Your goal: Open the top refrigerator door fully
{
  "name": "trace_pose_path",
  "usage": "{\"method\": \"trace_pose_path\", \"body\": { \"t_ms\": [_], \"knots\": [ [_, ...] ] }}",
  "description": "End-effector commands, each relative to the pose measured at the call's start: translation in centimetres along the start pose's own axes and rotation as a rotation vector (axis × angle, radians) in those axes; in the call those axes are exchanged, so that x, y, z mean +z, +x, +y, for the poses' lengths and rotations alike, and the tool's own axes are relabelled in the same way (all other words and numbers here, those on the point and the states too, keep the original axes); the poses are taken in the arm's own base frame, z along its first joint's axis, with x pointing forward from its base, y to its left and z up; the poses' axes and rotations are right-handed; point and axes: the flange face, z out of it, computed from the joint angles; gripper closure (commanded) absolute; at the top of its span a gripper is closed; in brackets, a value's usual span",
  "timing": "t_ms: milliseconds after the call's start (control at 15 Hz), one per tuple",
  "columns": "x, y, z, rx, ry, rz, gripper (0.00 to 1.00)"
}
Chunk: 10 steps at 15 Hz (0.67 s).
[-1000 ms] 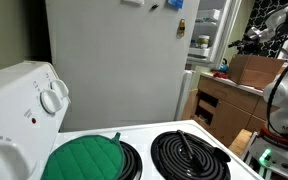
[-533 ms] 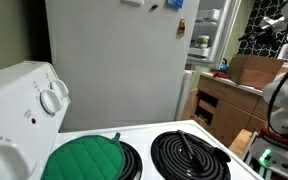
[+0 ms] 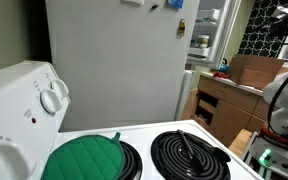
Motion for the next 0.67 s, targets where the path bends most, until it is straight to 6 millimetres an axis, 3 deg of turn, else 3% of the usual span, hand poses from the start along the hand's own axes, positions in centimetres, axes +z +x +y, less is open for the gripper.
{"method": "trace_pose_path", "body": {
  "t_ms": [0,267,600],
  "knots": [
    [0.5,0.2,-0.2,0.005,0.043,0.02,0.0],
    [-1.7,3.2,-3.4,0.023,0.084,-0.066,0.0],
    [-5.7,5.4,-6.2,-0.032,-0.035,-0.163,0.0]
  ]
}}
